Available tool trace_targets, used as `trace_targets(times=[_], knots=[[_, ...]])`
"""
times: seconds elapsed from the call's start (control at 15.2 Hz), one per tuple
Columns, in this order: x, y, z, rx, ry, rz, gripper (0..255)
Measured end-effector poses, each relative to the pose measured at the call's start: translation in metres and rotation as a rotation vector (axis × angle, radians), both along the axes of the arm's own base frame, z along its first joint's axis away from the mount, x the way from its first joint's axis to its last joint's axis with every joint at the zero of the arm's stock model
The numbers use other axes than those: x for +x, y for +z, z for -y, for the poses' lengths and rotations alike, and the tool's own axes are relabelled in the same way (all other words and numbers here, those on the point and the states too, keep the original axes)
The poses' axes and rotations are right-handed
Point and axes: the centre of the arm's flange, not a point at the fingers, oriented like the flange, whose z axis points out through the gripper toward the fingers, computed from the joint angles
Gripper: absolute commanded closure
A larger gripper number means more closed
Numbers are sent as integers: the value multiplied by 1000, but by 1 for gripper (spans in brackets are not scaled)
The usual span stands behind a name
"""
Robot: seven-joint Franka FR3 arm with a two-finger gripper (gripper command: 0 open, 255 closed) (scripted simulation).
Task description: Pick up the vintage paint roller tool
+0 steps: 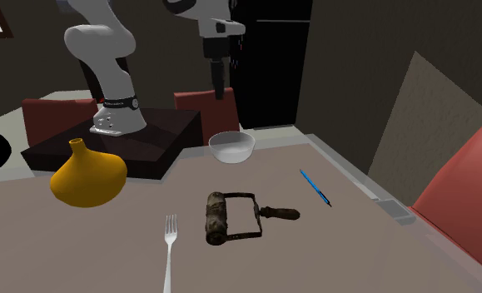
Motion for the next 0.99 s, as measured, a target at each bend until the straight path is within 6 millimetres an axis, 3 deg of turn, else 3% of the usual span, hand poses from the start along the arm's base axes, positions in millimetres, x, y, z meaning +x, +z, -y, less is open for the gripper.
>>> trace_targets(times=[0.99], knots=[[86,-120,119,-55,-37,40,0]])
